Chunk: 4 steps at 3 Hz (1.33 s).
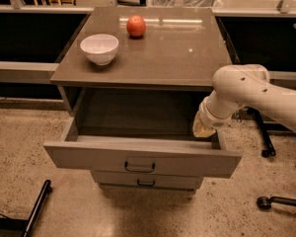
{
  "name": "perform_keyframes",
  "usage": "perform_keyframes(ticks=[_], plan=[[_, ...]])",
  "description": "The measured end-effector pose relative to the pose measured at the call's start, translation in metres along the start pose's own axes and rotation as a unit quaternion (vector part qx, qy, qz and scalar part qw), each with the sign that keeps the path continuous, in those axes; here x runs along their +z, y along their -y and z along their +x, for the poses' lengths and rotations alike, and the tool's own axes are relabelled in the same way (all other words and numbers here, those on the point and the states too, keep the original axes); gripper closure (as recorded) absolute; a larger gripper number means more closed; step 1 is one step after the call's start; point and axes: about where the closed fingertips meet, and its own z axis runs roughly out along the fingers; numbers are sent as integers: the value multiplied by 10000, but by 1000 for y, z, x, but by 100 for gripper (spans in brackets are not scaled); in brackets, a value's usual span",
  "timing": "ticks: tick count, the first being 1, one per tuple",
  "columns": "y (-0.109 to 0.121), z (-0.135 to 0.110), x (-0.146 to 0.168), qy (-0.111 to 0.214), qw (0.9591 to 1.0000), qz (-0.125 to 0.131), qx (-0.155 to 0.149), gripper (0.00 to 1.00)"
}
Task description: Open top drawer
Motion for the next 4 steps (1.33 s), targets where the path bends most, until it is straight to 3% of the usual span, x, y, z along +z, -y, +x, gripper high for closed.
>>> perform_keyframes(ticks=[2,3,4], plan=[[4,14,36,67,9994,-274,200,100],[-16,6,33,241,9977,-605,176,100],[-38,1,21,253,9975,-607,242,81]])
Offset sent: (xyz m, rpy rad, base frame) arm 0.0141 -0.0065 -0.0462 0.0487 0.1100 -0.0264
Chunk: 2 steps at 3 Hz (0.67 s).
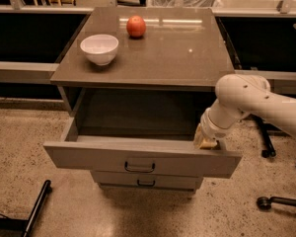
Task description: Open top drawer
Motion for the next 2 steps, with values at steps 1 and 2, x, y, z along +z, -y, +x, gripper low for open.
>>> perform_keyframes(ticks=[1,2], plan=[[-5,0,1,-12,10000,-31,-5,58],[-5,0,1,-12,10000,-31,-5,34]])
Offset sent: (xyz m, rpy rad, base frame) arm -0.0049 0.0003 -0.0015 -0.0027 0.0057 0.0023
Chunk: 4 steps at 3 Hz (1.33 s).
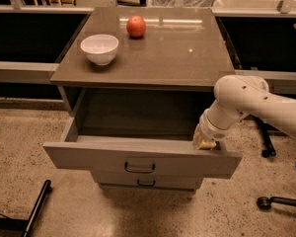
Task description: Open top drawer
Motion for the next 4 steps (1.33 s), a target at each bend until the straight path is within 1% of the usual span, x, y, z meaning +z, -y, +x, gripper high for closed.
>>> perform_keyframes(ticks=[1,2,3,4], plan=[[0,0,0,0,10000,0,0,11],[0,0,0,0,10000,-1,0,0],[0,0,0,0,10000,-1,0,0],[-4,-11,-18,-10,9998,87,-152,0]])
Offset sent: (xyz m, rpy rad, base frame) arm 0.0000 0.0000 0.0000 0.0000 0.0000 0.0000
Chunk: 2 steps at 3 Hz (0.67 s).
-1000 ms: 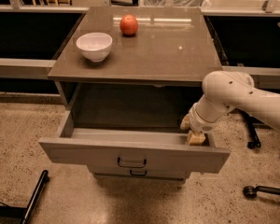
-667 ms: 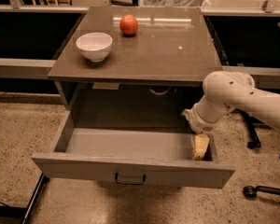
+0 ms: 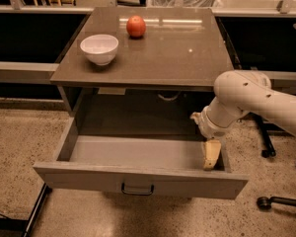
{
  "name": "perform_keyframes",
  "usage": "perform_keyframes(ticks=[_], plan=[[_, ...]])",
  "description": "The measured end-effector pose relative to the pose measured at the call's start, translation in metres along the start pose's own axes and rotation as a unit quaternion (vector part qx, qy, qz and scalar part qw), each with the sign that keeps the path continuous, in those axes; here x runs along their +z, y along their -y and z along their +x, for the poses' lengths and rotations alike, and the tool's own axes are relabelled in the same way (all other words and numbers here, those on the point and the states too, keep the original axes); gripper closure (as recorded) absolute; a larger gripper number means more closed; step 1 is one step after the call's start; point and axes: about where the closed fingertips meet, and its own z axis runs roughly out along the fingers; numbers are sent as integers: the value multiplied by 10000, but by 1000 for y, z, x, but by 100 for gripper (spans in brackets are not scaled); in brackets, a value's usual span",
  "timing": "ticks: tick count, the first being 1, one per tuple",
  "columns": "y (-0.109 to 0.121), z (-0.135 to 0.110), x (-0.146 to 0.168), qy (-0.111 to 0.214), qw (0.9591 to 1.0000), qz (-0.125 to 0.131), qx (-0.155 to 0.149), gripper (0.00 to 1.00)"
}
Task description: Open top drawer
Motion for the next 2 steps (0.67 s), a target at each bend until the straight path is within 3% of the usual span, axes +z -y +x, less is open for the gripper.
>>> perform_keyframes(ticks=[1,2], plan=[[-11,-25,-34,-155,9989,207,-397,0],[-11,-28,-42,-182,9986,275,-424,0]])
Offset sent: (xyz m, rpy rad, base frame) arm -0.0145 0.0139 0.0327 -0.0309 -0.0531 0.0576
